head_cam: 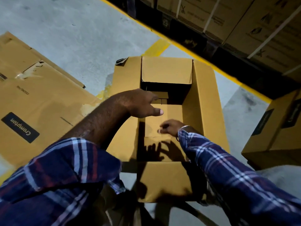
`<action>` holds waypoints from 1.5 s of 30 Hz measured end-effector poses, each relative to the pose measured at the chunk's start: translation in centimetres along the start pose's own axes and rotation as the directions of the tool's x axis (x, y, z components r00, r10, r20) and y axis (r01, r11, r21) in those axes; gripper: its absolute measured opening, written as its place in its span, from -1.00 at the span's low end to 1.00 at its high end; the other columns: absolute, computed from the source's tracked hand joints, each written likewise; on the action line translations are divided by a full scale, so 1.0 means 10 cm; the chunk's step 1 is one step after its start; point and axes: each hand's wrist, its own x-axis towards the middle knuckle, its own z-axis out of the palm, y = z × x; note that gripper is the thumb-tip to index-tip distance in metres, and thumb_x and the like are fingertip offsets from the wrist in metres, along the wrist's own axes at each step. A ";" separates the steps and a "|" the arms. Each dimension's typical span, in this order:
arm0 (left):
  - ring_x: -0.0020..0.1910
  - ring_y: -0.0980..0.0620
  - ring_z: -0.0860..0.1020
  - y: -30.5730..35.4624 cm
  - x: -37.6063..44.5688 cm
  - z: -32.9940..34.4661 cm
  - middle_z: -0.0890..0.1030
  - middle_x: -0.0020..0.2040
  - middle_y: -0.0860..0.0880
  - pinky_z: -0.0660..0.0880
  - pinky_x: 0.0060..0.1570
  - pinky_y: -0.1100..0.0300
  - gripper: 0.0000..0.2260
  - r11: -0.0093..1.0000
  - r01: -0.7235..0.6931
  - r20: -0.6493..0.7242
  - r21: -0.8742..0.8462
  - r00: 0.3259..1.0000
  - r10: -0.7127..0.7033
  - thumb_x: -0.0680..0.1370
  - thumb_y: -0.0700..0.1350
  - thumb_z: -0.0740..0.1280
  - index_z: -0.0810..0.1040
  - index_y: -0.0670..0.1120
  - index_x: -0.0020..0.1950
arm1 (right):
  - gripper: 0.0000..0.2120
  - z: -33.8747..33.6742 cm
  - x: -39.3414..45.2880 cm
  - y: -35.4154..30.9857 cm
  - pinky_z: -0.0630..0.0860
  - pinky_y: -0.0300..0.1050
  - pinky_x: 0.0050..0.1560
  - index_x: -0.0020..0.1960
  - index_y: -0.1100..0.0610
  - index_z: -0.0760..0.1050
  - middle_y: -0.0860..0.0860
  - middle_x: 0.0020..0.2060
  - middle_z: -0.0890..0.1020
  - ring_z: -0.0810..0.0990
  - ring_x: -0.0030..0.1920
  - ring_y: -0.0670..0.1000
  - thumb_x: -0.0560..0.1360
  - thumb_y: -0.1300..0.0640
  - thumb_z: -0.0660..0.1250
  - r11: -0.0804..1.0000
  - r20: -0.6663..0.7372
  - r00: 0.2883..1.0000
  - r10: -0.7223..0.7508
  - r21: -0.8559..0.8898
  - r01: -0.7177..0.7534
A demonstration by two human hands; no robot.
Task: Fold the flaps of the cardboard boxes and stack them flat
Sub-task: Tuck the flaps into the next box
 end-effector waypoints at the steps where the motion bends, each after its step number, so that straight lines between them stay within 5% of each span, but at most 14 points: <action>1: 0.52 -0.09 0.35 0.00 0.01 -0.02 0.38 0.56 -0.09 0.32 0.36 0.09 -0.33 1.000 0.010 0.006 0.018 1.000 -0.010 0.65 0.25 0.24 0.18 -0.03 0.66 | -0.63 -0.06 0.15 -0.03 0.46 -0.13 0.06 0.27 0.11 0.61 0.00 0.10 0.61 0.54 0.13 0.03 0.53 -0.02 0.48 0.988 -0.132 0.991 0.007 0.154 0.013; 2: 0.51 -0.10 0.36 0.01 0.04 -0.03 0.38 0.56 -0.10 0.33 0.35 0.09 -0.34 0.999 0.024 0.012 0.040 1.000 -0.025 0.65 0.25 0.23 0.18 -0.04 0.66 | -0.72 -0.12 0.33 -0.05 0.44 -0.14 -0.03 0.21 0.14 0.63 0.01 0.05 0.62 0.54 0.08 0.03 0.55 0.07 0.46 0.929 -0.211 0.977 0.042 0.367 0.040; 4: 0.49 -0.11 0.38 0.02 0.07 -0.04 0.40 0.55 -0.10 0.36 0.35 0.08 -0.35 0.995 0.044 0.017 0.084 0.999 -0.045 0.66 0.25 0.21 0.19 -0.02 0.66 | -0.90 -0.25 0.63 -0.16 0.45 -0.12 -0.03 0.08 0.15 0.62 0.03 0.02 0.63 0.56 0.08 0.02 0.58 0.19 0.38 0.644 -0.194 0.966 0.171 0.764 0.040; 6: 0.46 -0.10 0.41 0.04 0.10 -0.04 0.43 0.52 -0.07 0.41 0.34 0.04 -0.38 0.995 0.043 0.013 0.095 0.999 -0.044 0.65 0.26 0.20 0.20 0.02 0.65 | -0.92 -0.40 0.94 -0.21 0.49 -0.05 0.01 -0.03 0.09 0.60 0.01 -0.04 0.64 0.59 0.03 -0.01 0.59 0.19 0.34 0.348 -0.149 0.954 0.260 0.936 0.051; 13: 0.32 -0.12 0.52 -0.01 0.20 0.02 0.51 0.41 -0.05 0.53 0.21 -0.11 -0.44 0.989 0.059 -0.068 0.134 0.996 -0.050 0.62 0.34 0.16 0.26 0.13 0.56 | -0.92 -0.72 1.55 -0.24 0.45 0.10 0.34 0.04 0.18 0.54 0.04 -0.18 0.56 0.52 -0.20 -0.03 0.59 0.27 0.27 0.030 -0.174 0.908 0.381 0.984 0.176; 17: 0.26 -0.10 0.56 0.02 0.20 0.12 0.55 0.33 -0.05 0.56 0.14 -0.07 -0.47 0.983 0.025 -0.084 0.181 0.996 -0.010 0.62 0.34 0.16 0.32 0.11 0.51 | -0.82 -0.90 1.64 -0.32 0.57 0.02 0.13 0.03 0.23 0.51 0.14 -0.02 0.61 0.62 0.00 0.06 0.54 0.40 0.19 -0.104 -0.273 0.868 0.414 0.934 0.343; 20: 0.19 -0.05 0.59 -0.02 0.17 0.16 0.58 0.27 -0.01 0.59 0.06 -0.01 -0.47 0.983 0.008 -0.098 0.183 0.995 0.010 0.62 0.35 0.14 0.32 0.12 0.50 | -0.66 -1.19 1.71 -0.44 0.56 -0.17 -0.14 0.18 0.18 0.48 0.15 -0.10 0.58 0.57 -0.10 0.04 0.48 0.44 0.21 0.032 -0.527 0.742 0.414 0.823 0.567; 23: 0.14 0.00 0.61 -0.09 0.15 0.18 0.60 0.22 0.03 0.61 0.03 0.00 -0.47 0.990 -0.003 -0.122 0.143 0.992 0.021 0.61 0.37 0.12 0.31 0.14 0.50 | -0.47 -1.56 1.76 -0.60 0.46 -0.28 0.24 0.41 0.11 0.45 0.13 0.34 0.53 0.50 0.30 0.02 0.45 0.34 0.31 0.433 -0.814 0.560 0.155 0.565 0.702; 25: 0.13 0.02 0.60 -0.13 0.16 0.20 0.59 0.22 0.06 0.60 0.04 0.00 -0.47 0.993 -0.002 -0.103 0.115 0.995 0.013 0.61 0.37 0.12 0.29 0.15 0.50 | -0.38 -1.82 1.84 -0.65 0.27 -0.23 0.46 0.55 0.08 0.33 0.06 0.53 0.35 0.31 0.50 0.00 0.50 0.29 0.31 0.743 -0.868 0.484 -0.115 0.249 0.622; 27: 0.13 0.04 0.58 -0.16 0.15 0.21 0.58 0.20 0.09 0.58 0.05 0.03 -0.50 0.994 -0.003 -0.075 0.107 0.997 0.011 0.61 0.37 0.10 0.29 0.17 0.47 | -0.31 -2.05 1.95 -0.67 0.10 -0.05 0.57 0.63 0.04 0.18 0.04 0.62 0.19 0.12 0.61 0.08 0.55 0.18 0.33 0.923 -0.784 0.563 -0.264 -0.034 0.384; 31: 0.15 0.04 0.56 -0.20 0.19 0.23 0.56 0.20 0.14 0.54 0.01 0.07 -0.53 0.990 -0.009 -0.068 0.138 0.998 0.019 0.60 0.39 0.07 0.25 0.22 0.45 | -0.29 -2.23 2.31 -0.54 0.11 0.33 0.53 0.60 0.02 0.17 0.02 0.60 0.21 0.11 0.59 0.21 0.55 -0.08 0.39 0.918 -0.558 0.795 -0.239 -0.396 -0.001; 34: 0.08 0.05 0.58 -0.26 0.23 0.26 0.55 0.18 0.15 0.57 0.01 0.05 -0.52 0.990 -0.044 -0.058 0.131 0.997 0.052 0.59 0.40 0.10 0.19 0.24 0.43 | -0.30 -2.18 2.48 -0.45 0.10 0.40 0.50 0.59 0.00 0.19 0.01 0.58 0.24 0.12 0.59 0.20 0.55 -0.10 0.40 0.891 -0.510 0.835 -0.204 -0.451 -0.057; 39: 0.01 0.25 0.48 -0.94 0.41 0.68 0.54 0.21 0.22 0.30 -0.11 0.60 -0.55 0.987 -0.013 0.001 0.160 1.000 0.013 0.62 0.32 0.21 0.31 0.27 0.48 | -0.65 -1.98 2.59 -0.46 0.08 0.48 0.47 0.41 -0.05 0.45 0.05 0.39 0.45 0.28 0.47 0.17 0.64 -0.03 0.28 0.948 -0.694 0.693 -0.196 -0.316 -0.049; 45: -0.11 0.30 0.36 -1.12 0.57 0.79 0.55 0.20 0.24 0.18 -0.11 0.68 -0.58 0.997 -0.061 0.019 0.048 0.998 0.060 0.65 0.21 0.23 0.31 0.26 0.51 | -0.85 -1.96 2.67 -0.52 0.13 0.52 0.45 0.11 0.02 0.64 0.08 0.15 0.61 0.51 0.29 0.21 0.63 0.14 0.30 0.989 -0.821 0.564 -0.092 -0.141 -0.044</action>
